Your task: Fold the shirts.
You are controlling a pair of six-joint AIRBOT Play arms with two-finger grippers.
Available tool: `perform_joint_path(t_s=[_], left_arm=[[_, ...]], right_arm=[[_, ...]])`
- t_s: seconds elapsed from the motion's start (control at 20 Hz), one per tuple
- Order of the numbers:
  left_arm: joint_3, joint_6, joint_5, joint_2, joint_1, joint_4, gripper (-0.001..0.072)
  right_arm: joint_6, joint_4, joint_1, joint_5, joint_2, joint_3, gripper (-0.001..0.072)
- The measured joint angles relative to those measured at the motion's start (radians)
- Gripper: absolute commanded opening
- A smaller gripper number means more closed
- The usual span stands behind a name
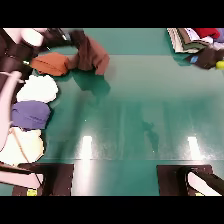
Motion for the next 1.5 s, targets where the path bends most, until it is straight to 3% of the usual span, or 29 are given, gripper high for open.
perform_joint_path(t_s=[0.25, 0.4, 0.6, 0.65, 0.7, 0.75, 1.0, 1.3, 1.5], left_arm=[[0.048, 0.047, -0.180, 0.235, -0.109, 0.069, 0.0025], [0.015, 0.049, -0.302, 0.267, -0.225, 0.105, 0.0026], [-0.135, 0.037, -0.351, 0.238, -0.397, 0.125, 0.0030], [-0.176, 0.035, -0.353, 0.225, -0.431, 0.127, 0.0188], [-0.215, 0.033, -0.356, 0.213, -0.458, 0.127, 0.0540], [-0.251, 0.032, -0.358, 0.203, -0.477, 0.129, 0.0617], [-0.317, 0.016, -0.421, 0.184, -0.427, 0.174, 0.0613], [-0.412, 0.007, -0.475, 0.181, -0.158, 0.209, 0.0614], [-0.591, 0.011, -0.409, 0.173, -0.016, 0.184, 0.0613]], right_arm=[[0.000, 0.002, -0.055, -0.003, 0.000, 0.171, 0.0017], [0.000, 0.002, -0.058, 0.007, 0.000, 0.220, 0.0017], [0.000, 0.002, -0.039, 0.035, 0.000, 0.237, 0.0017], [0.000, 0.000, -0.035, 0.043, 0.000, 0.239, 0.0017], [0.000, 0.001, -0.032, 0.049, 0.000, 0.240, 0.0017], [0.000, 0.001, -0.031, 0.056, 0.000, 0.241, 0.0017], [0.000, 0.000, -0.027, 0.087, 0.000, 0.242, 0.0017], [0.000, 0.000, -0.027, 0.104, 0.000, 0.243, 0.0017], [0.000, -0.001, -0.027, 0.109, 0.000, 0.243, 0.0017]])
